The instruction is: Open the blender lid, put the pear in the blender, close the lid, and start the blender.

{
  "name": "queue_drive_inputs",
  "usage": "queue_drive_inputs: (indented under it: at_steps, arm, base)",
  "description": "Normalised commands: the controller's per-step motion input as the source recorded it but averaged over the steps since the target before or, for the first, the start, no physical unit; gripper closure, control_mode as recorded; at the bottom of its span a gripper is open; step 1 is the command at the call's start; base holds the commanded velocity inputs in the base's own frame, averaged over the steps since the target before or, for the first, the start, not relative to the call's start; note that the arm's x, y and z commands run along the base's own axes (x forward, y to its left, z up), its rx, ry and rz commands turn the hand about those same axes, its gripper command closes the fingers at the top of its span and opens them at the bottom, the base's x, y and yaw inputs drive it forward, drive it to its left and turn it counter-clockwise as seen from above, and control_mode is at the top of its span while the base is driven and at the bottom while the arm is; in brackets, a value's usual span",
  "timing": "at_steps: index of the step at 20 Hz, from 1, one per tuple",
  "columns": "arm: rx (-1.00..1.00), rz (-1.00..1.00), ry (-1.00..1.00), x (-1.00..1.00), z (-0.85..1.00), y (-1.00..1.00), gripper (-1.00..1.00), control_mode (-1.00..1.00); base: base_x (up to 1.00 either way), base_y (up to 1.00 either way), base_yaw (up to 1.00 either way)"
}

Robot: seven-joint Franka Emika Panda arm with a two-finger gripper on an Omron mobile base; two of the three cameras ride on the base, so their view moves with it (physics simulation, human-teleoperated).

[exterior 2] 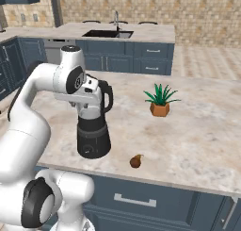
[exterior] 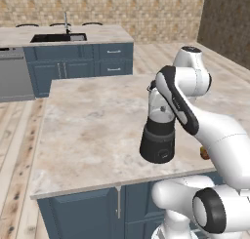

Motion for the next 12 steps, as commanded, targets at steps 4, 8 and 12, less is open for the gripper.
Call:
queue_drive_inputs:
  at_steps: [4, 8, 12]
  arm:
    - [0.02, -0.09, -0.19, -0.40, 0.24, 0.00, -1.00, -1.00]
    - [0.00, -0.09, -0.37, -0.64, 0.97, 0.00, -1.00, -1.00]
    - [-0.03, -0.07, -0.11, -0.17, 0.95, -0.01, -1.00, -1.00]
  base:
    - [0.00, 0.00, 0.00]
    - [0.00, 0.00, 0.00]
    - [0.00, 0.00, 0.00]
